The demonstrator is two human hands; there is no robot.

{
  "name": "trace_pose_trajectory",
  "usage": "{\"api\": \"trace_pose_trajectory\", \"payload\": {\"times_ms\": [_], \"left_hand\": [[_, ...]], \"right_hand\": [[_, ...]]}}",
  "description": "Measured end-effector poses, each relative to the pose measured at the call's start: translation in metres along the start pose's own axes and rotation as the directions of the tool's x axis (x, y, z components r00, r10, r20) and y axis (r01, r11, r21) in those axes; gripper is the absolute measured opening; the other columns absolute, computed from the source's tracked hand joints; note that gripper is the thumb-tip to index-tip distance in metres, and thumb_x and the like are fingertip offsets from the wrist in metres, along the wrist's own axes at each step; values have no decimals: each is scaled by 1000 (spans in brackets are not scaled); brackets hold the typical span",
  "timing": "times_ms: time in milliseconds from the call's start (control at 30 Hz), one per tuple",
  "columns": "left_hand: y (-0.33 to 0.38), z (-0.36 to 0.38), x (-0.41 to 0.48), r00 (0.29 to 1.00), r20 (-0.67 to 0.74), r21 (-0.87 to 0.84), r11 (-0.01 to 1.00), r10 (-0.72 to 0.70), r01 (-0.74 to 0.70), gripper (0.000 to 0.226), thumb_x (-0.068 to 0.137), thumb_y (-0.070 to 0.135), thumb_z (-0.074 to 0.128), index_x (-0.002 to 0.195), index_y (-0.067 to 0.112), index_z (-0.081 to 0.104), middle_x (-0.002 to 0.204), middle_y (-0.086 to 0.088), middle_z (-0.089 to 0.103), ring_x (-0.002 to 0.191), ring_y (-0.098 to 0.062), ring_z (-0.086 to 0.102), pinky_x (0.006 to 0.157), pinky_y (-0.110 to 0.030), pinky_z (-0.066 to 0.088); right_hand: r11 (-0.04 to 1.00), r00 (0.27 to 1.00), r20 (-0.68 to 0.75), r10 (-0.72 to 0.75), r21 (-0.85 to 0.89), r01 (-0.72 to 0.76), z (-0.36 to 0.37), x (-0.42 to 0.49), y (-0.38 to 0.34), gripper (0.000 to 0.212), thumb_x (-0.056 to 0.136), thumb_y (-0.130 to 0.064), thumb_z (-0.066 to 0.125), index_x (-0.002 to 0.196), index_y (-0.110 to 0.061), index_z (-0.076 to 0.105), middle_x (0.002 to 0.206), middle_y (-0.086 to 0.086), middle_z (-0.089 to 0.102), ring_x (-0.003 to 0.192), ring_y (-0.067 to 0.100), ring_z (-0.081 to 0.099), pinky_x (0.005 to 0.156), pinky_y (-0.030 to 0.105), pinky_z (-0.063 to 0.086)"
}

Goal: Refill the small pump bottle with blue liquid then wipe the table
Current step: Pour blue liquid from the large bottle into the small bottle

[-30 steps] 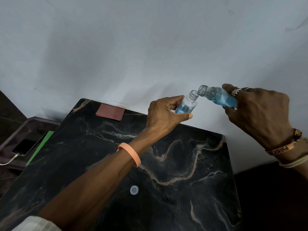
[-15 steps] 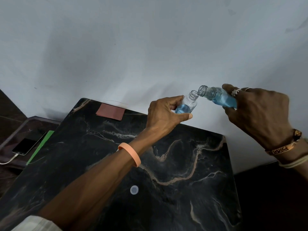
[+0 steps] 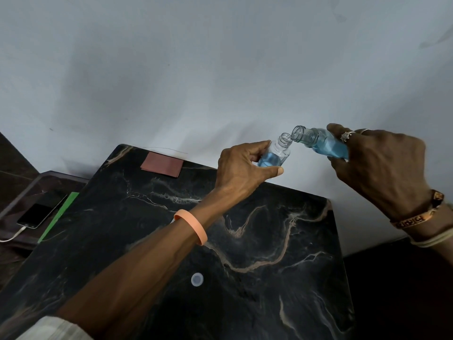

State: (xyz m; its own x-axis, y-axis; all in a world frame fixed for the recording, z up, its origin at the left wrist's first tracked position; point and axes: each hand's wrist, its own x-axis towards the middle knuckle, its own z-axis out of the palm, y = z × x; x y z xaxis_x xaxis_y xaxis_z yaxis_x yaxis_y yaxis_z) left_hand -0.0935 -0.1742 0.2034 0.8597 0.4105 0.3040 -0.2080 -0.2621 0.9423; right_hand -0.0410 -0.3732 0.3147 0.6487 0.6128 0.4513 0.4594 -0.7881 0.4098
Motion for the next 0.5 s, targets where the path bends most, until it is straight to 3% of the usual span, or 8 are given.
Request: {"api": "trace_pose_trajectory", "payload": {"times_ms": [500], "left_hand": [[0,-1,-1,1000,-3,12,1000,10,-10,53,63,29,92,113,27,74,105,23,71,85,6,69,80,-18,57]], "right_hand": [[1000,1000,1,-8,5,8,0,1,-1,49,78,-17,74,127,-15,66,74,16,68,59,39,61,52,28,34]]}}
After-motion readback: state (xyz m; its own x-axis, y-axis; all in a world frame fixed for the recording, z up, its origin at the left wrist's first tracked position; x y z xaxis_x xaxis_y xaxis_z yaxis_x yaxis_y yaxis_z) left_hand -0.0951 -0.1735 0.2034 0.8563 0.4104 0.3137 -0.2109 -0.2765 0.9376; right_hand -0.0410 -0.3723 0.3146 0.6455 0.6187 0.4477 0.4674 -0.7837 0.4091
